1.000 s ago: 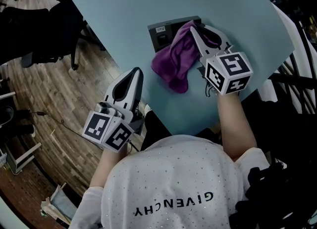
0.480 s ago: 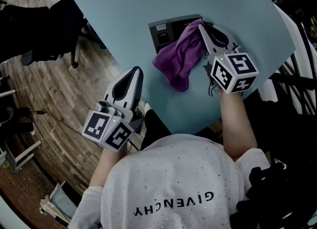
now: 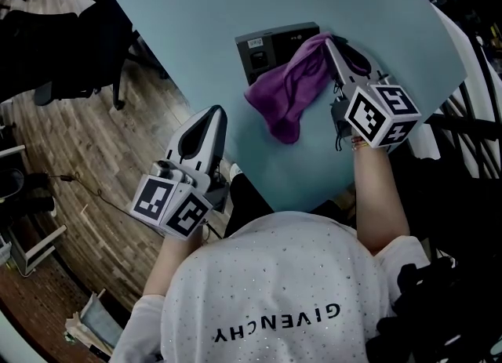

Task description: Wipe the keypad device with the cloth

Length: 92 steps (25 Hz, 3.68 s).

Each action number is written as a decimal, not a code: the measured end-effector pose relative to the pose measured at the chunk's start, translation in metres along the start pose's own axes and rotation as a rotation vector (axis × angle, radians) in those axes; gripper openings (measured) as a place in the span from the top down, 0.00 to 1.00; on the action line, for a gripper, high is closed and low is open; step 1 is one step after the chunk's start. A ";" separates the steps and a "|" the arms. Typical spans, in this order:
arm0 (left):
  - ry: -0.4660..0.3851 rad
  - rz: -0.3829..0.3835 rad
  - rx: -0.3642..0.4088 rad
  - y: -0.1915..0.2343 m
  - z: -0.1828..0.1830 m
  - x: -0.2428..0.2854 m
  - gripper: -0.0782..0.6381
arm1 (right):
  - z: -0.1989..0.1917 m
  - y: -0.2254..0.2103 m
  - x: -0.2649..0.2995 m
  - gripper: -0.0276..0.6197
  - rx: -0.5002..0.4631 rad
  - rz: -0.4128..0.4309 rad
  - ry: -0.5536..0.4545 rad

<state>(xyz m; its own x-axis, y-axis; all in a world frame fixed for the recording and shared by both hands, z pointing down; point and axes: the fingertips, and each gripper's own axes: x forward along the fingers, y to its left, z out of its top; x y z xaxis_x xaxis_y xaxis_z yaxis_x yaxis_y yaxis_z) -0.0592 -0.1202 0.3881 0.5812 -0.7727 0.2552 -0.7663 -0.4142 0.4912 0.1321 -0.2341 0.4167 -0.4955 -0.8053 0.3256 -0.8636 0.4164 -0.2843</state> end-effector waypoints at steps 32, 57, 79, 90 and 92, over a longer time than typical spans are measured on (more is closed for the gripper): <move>-0.043 0.054 -0.031 0.007 0.002 -0.043 0.89 | -0.045 0.119 0.041 0.91 -0.215 0.242 0.143; -0.061 0.074 0.004 -0.062 -0.002 0.007 0.89 | -0.033 0.022 0.005 0.91 -0.195 0.226 0.158; -0.066 0.137 0.010 -0.073 0.000 0.005 0.89 | -0.001 0.021 -0.006 0.91 -0.117 0.314 0.023; -0.065 0.202 -0.011 -0.061 -0.004 -0.011 0.89 | -0.045 0.129 0.008 0.91 -0.290 0.566 0.117; -0.064 0.210 -0.015 -0.059 -0.006 -0.013 0.89 | -0.050 0.135 0.011 0.91 -0.284 0.580 0.130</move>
<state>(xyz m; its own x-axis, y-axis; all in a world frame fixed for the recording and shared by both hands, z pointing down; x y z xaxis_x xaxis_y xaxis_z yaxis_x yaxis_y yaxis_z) -0.0199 -0.0826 0.3602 0.3905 -0.8704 0.2999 -0.8641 -0.2341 0.4456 0.0055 -0.1655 0.4269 -0.8798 -0.3665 0.3027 -0.4353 0.8770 -0.2034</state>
